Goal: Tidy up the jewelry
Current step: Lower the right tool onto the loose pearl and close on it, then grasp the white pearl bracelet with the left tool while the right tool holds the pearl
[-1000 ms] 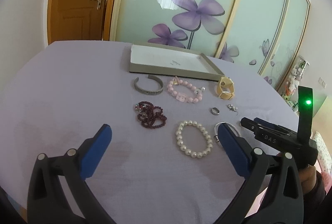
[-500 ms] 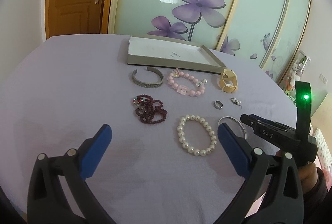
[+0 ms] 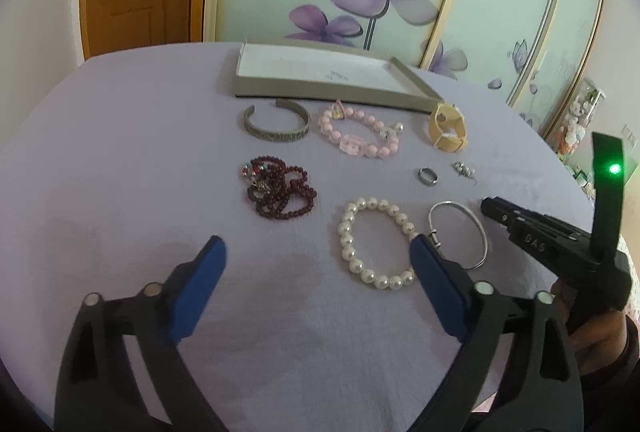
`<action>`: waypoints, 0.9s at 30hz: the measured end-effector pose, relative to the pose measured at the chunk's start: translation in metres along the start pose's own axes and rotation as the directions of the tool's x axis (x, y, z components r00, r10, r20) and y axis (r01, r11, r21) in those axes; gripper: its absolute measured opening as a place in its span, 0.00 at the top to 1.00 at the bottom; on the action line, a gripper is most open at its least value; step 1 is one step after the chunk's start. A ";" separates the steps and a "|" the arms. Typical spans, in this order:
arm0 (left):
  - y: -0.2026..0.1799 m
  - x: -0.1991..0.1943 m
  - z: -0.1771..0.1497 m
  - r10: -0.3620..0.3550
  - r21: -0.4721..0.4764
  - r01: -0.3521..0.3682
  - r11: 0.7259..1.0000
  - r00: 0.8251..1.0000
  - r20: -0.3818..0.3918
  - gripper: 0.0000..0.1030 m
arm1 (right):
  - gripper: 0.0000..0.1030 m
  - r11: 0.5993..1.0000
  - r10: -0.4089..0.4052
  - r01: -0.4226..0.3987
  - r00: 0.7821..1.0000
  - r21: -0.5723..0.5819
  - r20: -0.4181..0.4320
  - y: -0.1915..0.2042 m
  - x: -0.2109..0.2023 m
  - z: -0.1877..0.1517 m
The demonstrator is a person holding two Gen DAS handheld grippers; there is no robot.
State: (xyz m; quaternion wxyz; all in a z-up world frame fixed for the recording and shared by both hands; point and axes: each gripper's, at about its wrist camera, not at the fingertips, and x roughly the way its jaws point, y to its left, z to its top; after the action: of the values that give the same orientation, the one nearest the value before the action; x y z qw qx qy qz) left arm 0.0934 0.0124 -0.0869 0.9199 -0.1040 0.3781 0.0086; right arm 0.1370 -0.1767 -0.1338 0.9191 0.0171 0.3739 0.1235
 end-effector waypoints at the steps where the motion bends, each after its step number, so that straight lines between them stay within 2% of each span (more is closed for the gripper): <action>1: -0.001 0.003 0.000 0.000 0.002 0.000 1.000 1.000 -0.011 0.19 | 0.87 1.000 0.006 -0.006 1.000 0.004 0.001 -0.001 0.000 0.000; 2: -0.002 0.005 0.000 -0.002 0.004 0.002 1.000 1.000 -0.016 0.20 | 0.87 1.000 0.012 -0.012 1.000 0.009 0.002 -0.002 -0.001 0.000; 5: -0.007 0.012 0.000 0.004 0.017 -0.003 1.000 0.999 -0.039 0.32 | 0.87 1.000 0.021 -0.021 1.000 0.012 0.011 -0.003 -0.004 0.000; 7: -0.009 0.018 0.001 0.007 0.022 -0.005 1.000 0.998 -0.062 0.46 | 0.87 1.000 0.028 -0.028 0.999 0.013 0.021 -0.004 -0.007 0.001; 9: -0.013 0.023 0.001 0.006 0.027 -0.004 1.000 0.997 -0.082 0.51 | 0.87 0.999 0.031 -0.031 0.999 0.010 0.031 -0.004 -0.010 0.002; 14: -0.021 0.031 0.005 0.018 0.050 -0.013 0.999 0.994 -0.107 0.57 | 0.87 0.999 0.038 -0.038 0.998 0.006 0.045 -0.004 -0.015 0.003; 16: -0.023 0.033 0.008 0.025 0.050 -0.019 0.999 0.992 -0.121 0.69 | 0.87 0.999 0.042 -0.042 0.998 0.007 0.047 -0.005 -0.017 0.003; 19: -0.027 0.035 0.009 0.048 0.067 -0.039 0.997 0.989 -0.139 0.80 | 0.87 0.999 0.046 -0.047 0.998 0.010 0.050 -0.006 -0.018 0.002; 27: -0.047 0.038 0.006 0.112 0.143 -0.090 0.986 0.982 -0.155 0.80 | 0.87 0.998 0.063 -0.064 0.996 0.013 0.063 -0.007 -0.023 0.001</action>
State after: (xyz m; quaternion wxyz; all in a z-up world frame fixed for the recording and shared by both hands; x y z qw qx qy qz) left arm 0.1290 -0.0346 -0.1004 0.8893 -0.0227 0.4563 0.0211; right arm 0.1234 -0.1893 -0.1178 0.9257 0.0399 0.3452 0.1492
